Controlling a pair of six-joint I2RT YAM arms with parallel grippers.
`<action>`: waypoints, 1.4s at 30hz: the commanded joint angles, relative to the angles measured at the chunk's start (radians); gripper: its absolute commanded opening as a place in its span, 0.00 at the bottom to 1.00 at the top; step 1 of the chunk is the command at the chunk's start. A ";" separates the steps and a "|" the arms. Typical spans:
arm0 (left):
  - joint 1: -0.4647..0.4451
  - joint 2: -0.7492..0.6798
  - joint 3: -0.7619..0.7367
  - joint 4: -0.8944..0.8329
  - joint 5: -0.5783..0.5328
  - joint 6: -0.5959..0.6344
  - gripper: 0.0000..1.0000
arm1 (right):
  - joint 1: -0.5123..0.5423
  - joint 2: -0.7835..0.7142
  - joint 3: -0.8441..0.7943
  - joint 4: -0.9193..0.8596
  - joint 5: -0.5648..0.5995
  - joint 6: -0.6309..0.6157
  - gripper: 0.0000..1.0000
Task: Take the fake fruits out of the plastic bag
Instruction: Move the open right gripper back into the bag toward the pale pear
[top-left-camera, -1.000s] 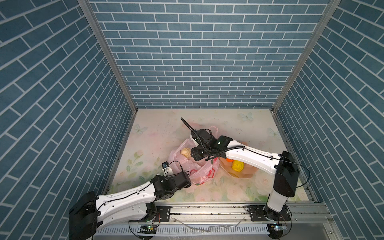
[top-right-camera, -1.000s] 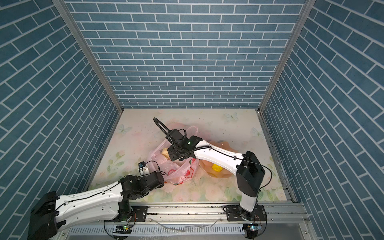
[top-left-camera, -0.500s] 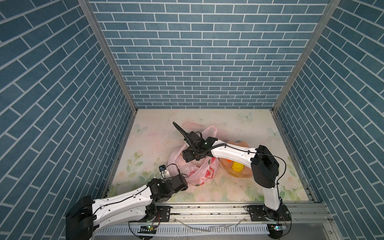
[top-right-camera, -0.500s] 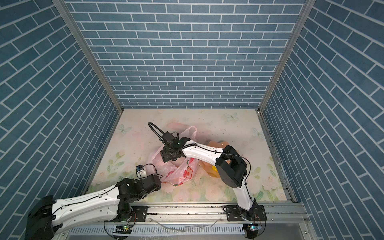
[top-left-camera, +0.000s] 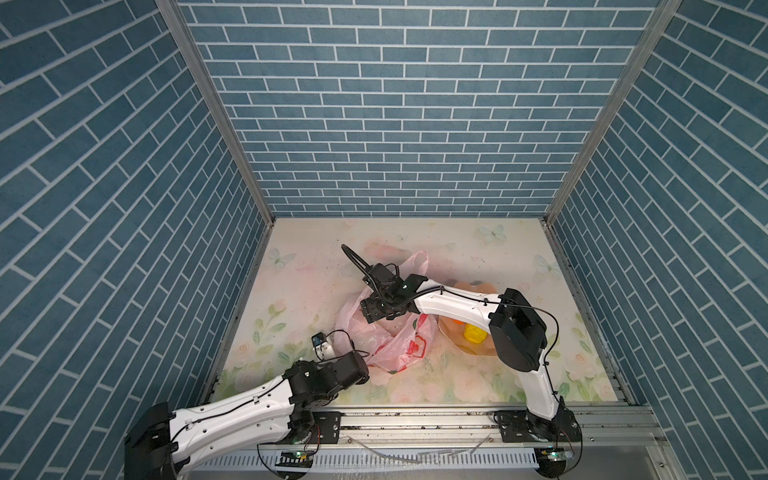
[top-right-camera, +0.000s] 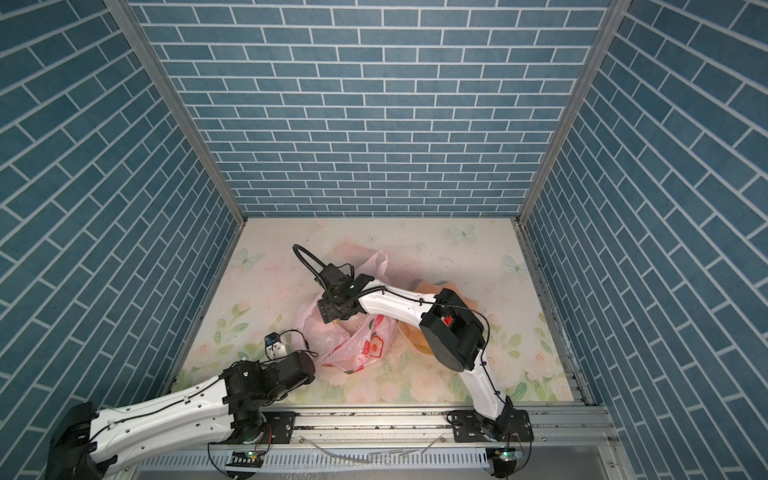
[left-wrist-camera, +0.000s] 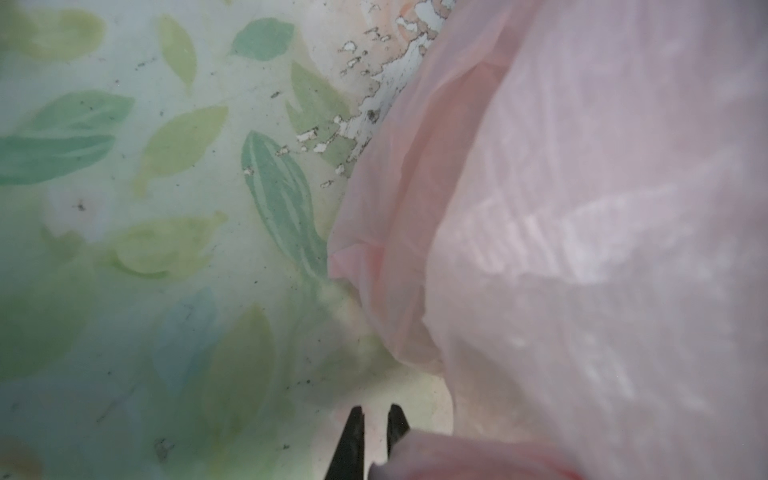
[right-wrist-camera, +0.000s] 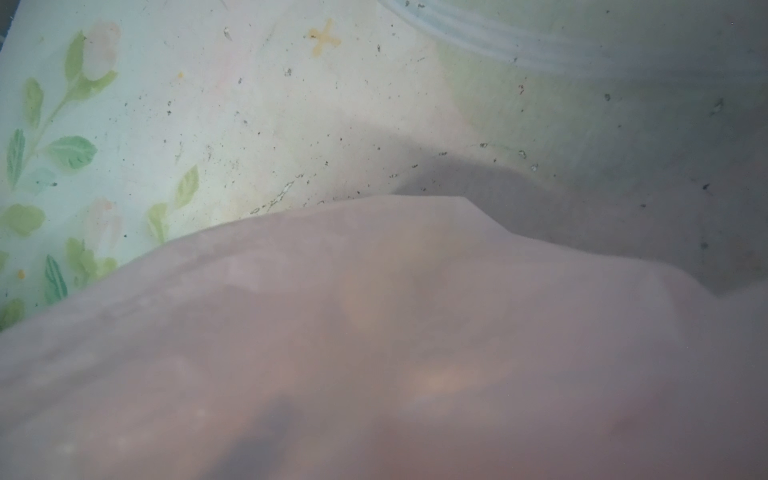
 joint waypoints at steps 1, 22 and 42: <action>-0.006 -0.008 -0.013 -0.061 -0.017 -0.014 0.15 | -0.010 0.009 0.046 0.009 0.033 0.023 0.77; -0.006 0.026 -0.001 -0.081 -0.024 -0.044 0.15 | -0.062 0.092 0.107 0.018 -0.050 -0.058 0.78; -0.005 0.063 -0.010 -0.014 -0.016 -0.033 0.15 | -0.064 0.198 0.173 0.011 -0.063 -0.060 0.76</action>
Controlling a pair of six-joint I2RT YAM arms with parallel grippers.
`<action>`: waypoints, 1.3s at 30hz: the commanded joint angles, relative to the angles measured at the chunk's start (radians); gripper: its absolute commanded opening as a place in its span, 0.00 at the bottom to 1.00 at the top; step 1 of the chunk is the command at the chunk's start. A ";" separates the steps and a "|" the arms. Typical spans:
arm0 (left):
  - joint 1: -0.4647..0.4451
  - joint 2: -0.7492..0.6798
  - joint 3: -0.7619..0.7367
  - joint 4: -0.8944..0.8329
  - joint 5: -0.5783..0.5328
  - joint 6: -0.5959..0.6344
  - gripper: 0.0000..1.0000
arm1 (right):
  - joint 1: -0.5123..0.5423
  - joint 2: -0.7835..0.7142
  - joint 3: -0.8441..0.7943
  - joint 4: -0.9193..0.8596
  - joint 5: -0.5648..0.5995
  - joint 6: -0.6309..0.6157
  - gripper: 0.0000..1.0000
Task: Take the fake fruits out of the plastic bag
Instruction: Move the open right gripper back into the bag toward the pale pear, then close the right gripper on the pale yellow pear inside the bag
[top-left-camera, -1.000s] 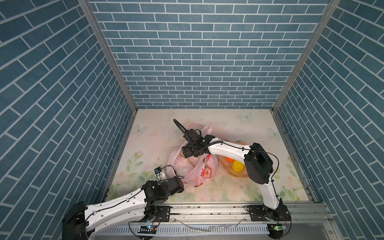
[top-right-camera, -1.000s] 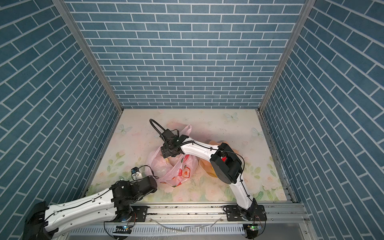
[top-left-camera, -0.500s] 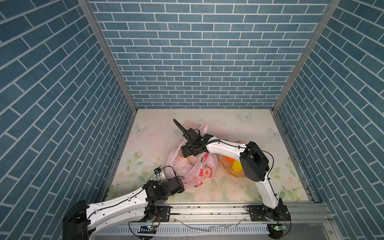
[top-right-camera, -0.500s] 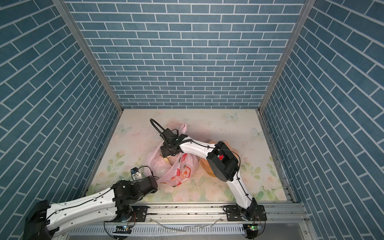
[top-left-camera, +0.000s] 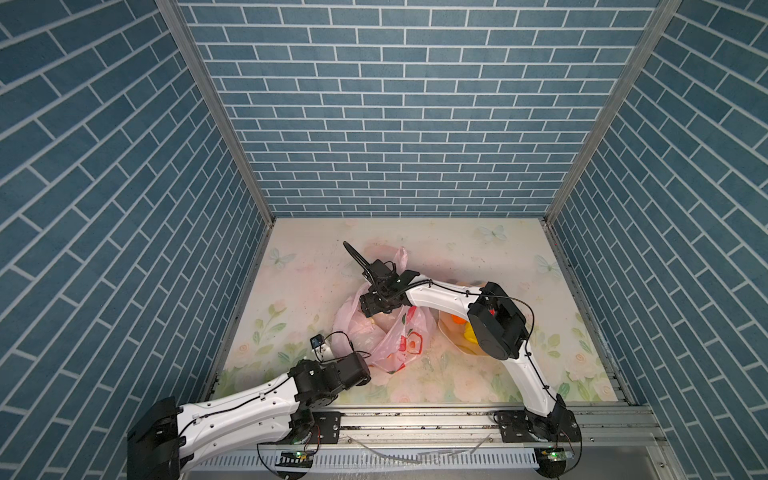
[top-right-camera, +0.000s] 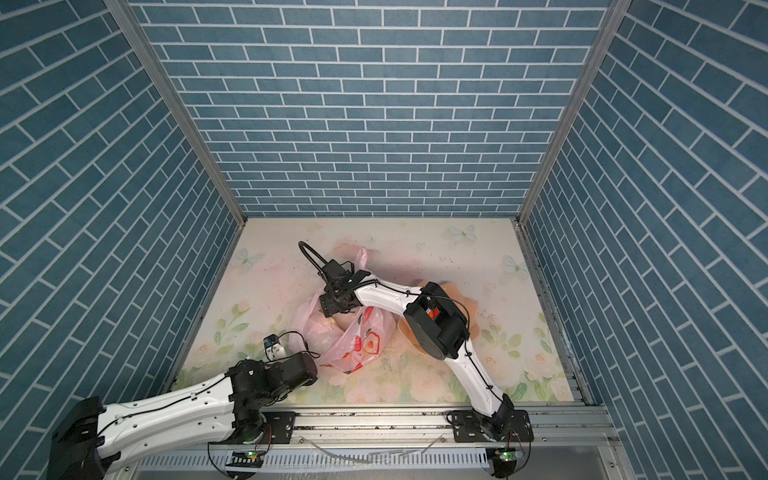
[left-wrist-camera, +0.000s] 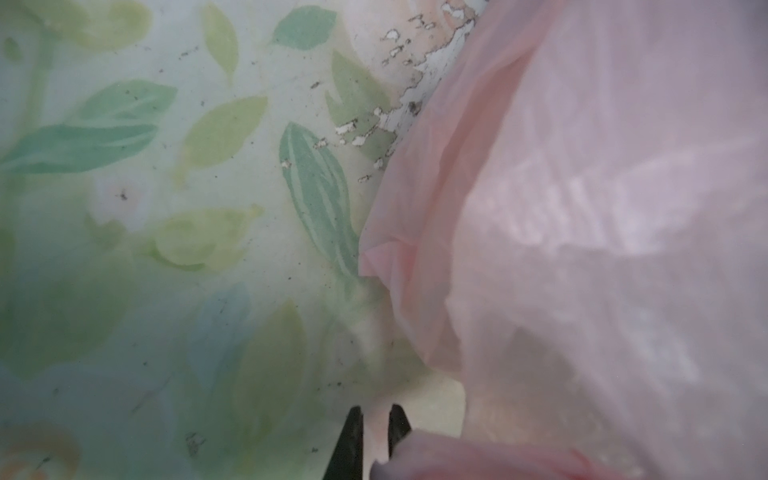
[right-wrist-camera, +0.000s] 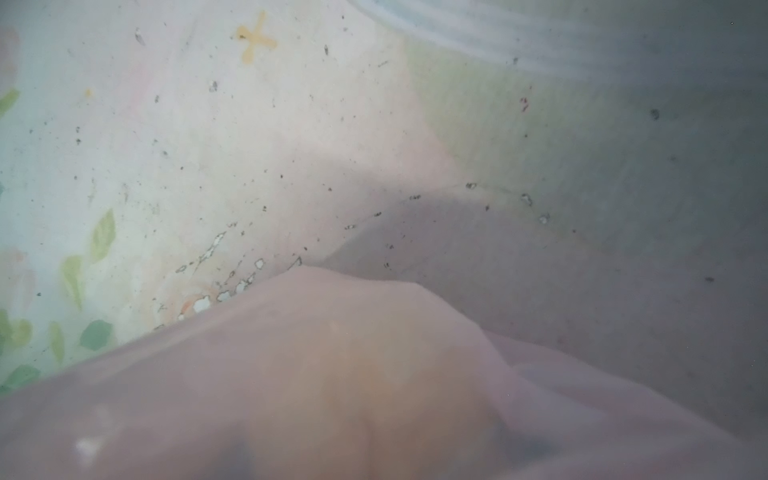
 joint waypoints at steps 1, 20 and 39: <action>-0.004 0.008 -0.007 0.000 -0.009 0.003 0.15 | -0.005 0.024 0.049 -0.011 0.000 -0.026 0.75; -0.004 0.013 0.049 0.009 -0.089 0.031 0.15 | -0.008 -0.114 0.015 -0.027 -0.030 -0.051 0.34; 0.005 0.067 0.129 0.015 -0.181 0.086 0.16 | -0.004 -0.234 -0.026 -0.139 -0.082 -0.073 0.29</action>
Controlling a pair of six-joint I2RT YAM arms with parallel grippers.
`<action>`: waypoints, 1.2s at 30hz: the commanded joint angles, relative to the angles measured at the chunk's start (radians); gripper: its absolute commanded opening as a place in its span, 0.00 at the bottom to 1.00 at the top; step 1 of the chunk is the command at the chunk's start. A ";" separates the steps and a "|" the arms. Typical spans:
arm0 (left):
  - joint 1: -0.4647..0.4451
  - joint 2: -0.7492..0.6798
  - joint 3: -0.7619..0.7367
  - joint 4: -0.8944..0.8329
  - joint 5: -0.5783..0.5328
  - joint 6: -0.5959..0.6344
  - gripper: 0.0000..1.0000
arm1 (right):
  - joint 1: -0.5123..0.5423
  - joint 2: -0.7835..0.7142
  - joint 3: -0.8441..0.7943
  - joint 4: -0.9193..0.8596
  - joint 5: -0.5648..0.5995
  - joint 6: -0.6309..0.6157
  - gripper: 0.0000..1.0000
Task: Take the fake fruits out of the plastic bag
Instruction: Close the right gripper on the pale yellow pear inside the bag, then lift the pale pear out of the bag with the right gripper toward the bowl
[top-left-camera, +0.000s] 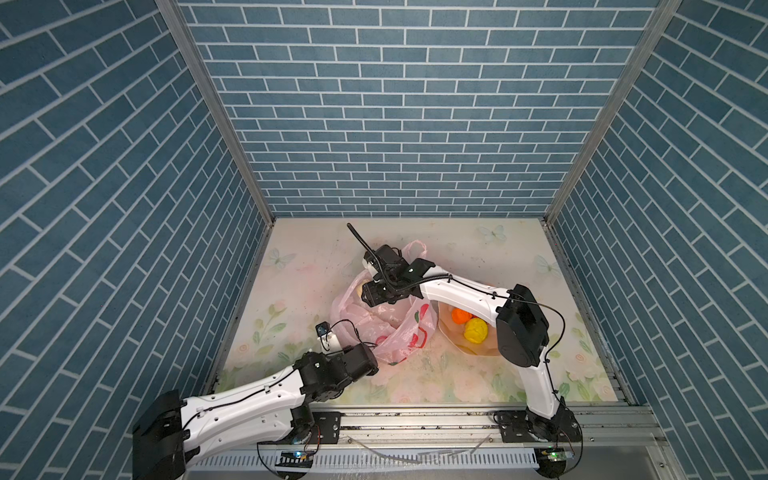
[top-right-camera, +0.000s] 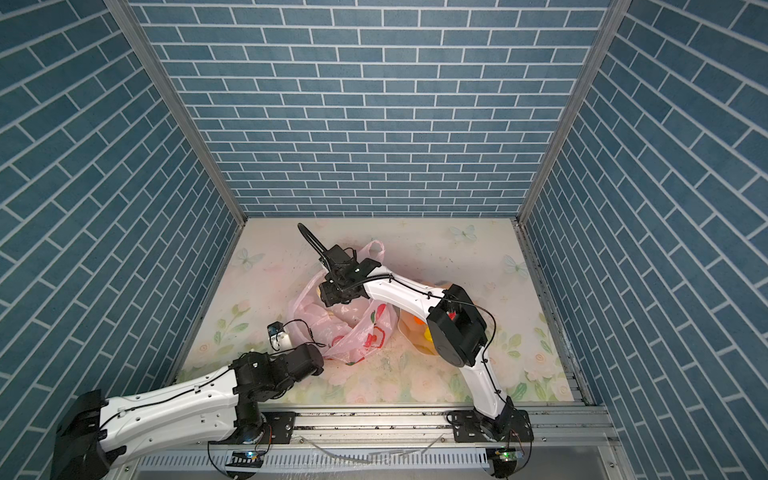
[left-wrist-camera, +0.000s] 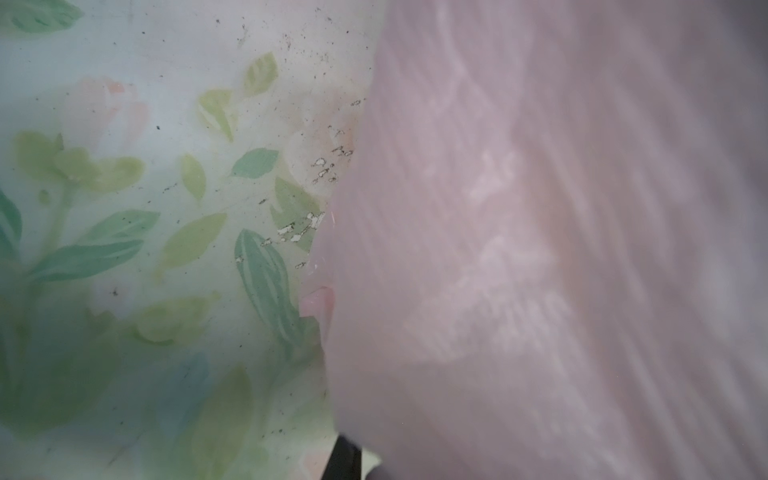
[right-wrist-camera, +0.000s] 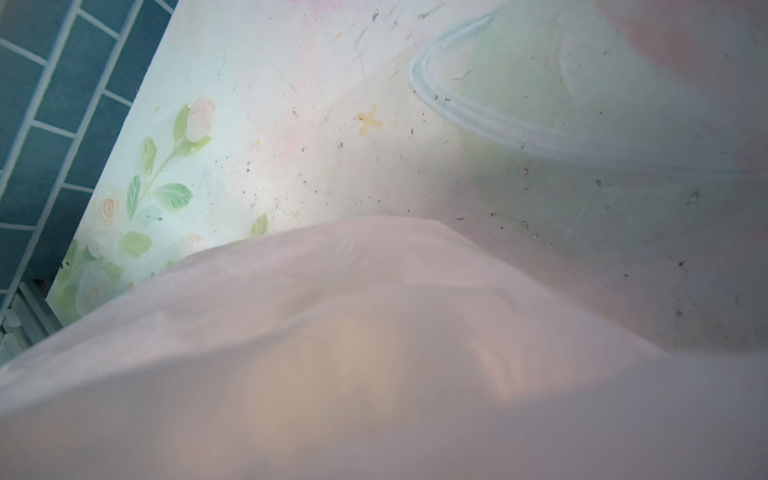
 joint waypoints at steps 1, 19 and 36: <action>0.004 -0.009 0.020 -0.021 -0.040 0.012 0.16 | -0.001 -0.060 -0.027 -0.068 -0.017 -0.038 0.29; 0.017 -0.007 0.008 -0.001 -0.053 0.006 0.16 | -0.001 -0.197 -0.147 -0.219 -0.019 -0.056 0.29; 0.022 0.019 0.012 0.039 -0.045 0.028 0.16 | -0.110 -0.561 -0.271 -0.275 0.110 -0.025 0.27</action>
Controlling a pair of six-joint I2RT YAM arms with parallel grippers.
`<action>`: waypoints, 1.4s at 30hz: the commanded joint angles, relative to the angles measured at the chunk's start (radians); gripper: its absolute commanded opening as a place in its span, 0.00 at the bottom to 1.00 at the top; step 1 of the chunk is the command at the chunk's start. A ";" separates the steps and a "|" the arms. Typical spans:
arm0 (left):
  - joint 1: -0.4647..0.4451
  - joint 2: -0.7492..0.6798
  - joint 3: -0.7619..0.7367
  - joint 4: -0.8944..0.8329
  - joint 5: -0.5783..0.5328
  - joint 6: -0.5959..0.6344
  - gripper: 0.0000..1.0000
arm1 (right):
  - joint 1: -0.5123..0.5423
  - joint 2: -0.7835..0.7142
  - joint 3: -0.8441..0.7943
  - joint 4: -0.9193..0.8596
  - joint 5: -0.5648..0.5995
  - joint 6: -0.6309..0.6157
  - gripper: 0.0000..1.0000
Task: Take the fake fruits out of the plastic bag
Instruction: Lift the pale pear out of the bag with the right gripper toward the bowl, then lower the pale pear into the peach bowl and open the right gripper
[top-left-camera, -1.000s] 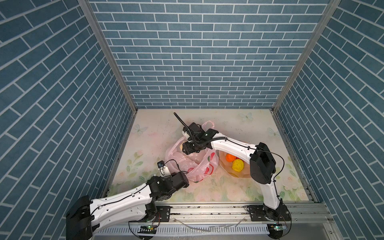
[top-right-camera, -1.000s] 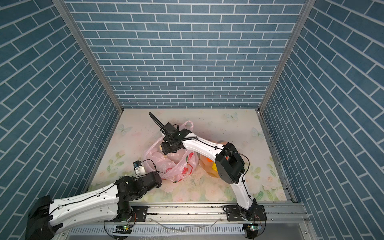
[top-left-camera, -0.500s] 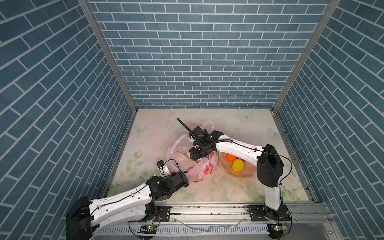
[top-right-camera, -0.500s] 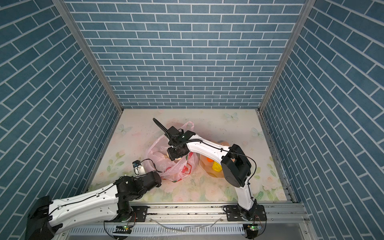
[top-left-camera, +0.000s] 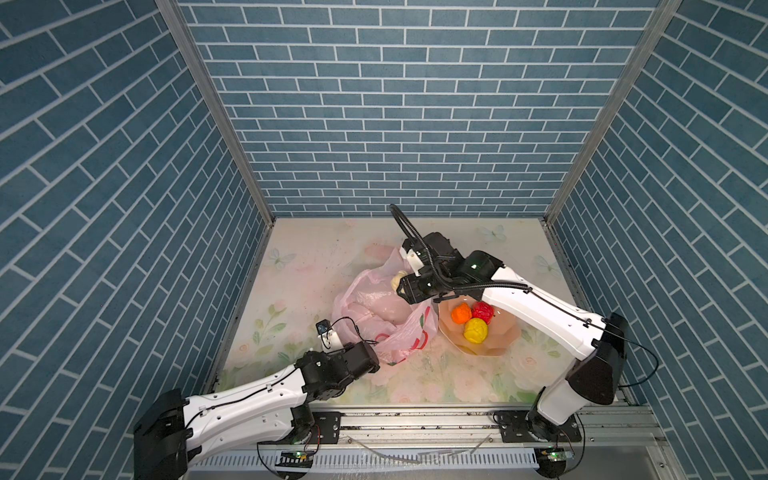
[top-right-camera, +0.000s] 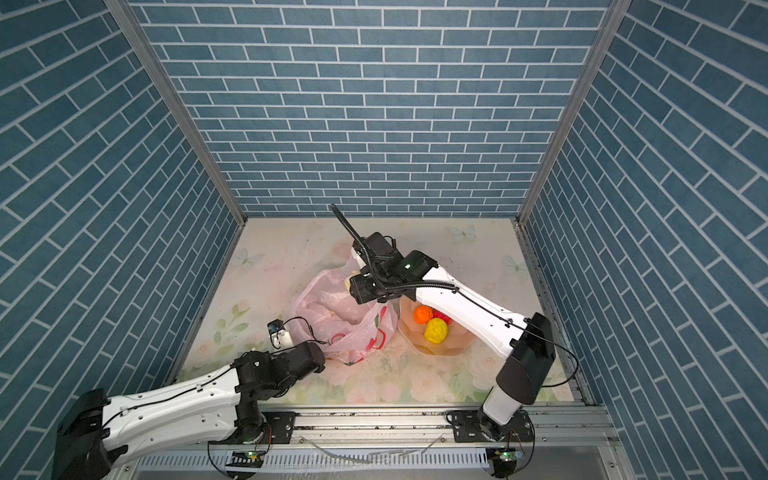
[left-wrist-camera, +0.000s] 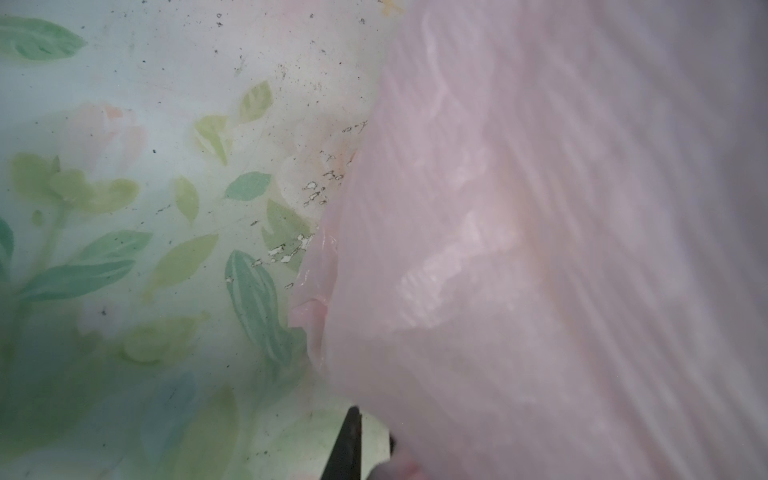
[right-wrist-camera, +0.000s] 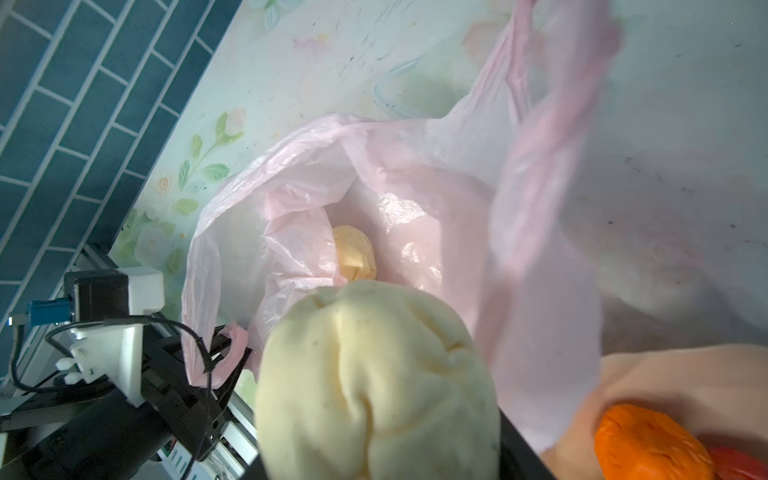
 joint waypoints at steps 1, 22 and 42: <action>0.007 0.000 0.010 -0.004 -0.011 0.019 0.16 | -0.059 -0.094 -0.082 -0.044 0.054 0.013 0.27; 0.011 -0.028 -0.012 0.004 -0.001 0.035 0.17 | -0.312 -0.421 -0.633 -0.107 0.225 0.236 0.26; 0.011 -0.011 -0.002 0.010 0.008 0.049 0.17 | -0.427 -0.471 -0.833 -0.039 0.209 0.257 0.29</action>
